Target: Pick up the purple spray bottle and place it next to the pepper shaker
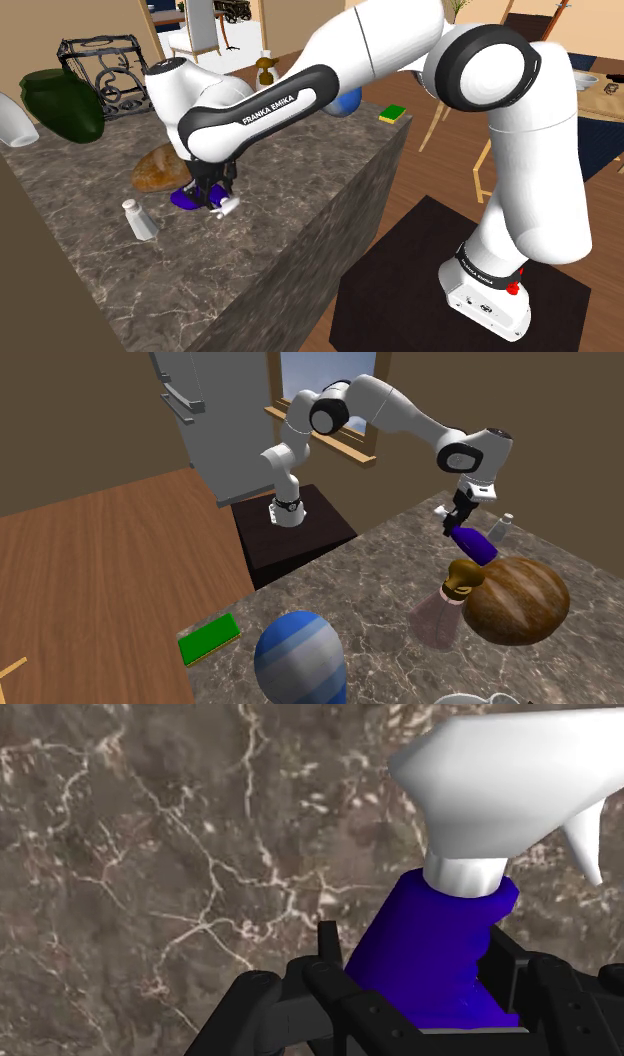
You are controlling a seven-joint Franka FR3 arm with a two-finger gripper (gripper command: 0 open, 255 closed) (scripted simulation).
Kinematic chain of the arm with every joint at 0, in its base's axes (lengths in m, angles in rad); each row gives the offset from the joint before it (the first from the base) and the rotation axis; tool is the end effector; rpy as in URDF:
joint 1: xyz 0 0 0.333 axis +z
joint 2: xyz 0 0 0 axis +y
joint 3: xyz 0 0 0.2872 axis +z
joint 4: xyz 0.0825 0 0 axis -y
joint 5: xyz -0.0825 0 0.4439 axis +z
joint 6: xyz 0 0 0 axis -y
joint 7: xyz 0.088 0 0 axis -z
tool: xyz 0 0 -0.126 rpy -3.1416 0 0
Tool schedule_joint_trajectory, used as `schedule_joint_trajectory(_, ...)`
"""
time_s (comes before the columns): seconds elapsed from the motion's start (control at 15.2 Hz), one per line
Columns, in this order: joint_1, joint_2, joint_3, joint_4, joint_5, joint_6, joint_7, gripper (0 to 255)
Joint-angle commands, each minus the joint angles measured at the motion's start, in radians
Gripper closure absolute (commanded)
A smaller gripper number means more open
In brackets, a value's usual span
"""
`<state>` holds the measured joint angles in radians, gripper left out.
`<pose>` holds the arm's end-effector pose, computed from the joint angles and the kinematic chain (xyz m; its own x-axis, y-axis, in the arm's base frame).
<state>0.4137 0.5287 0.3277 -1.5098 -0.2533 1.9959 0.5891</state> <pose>0.5712 0.4614 0.2999 0.9759 0.2168 0.0253 0.2149 -0.9746 0.0626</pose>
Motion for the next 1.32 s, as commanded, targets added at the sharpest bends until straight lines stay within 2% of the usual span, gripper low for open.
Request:
schedule_joint_trajectory(0.0,-0.001,0.006,-0.002,-0.02,-0.004,0.026,0.004,255)
schedule_joint_trajectory(0.26,0.001,0.027,-0.007,-0.042,-0.013,0.067,0.012,255)
schedule_joint_trajectory(0.79,0.001,0.027,-0.007,-0.042,-0.013,0.067,0.012,255)
schedule_joint_trajectory(0.86,0.001,0.026,-0.007,-0.042,-0.013,0.067,0.012,0)
schedule_joint_trajectory(1.19,0.001,0.026,-0.007,-0.042,-0.013,0.067,0.012,0)
schedule_joint_trajectory(1.25,0.001,0.013,-0.004,-0.028,-0.007,0.041,0.009,0)
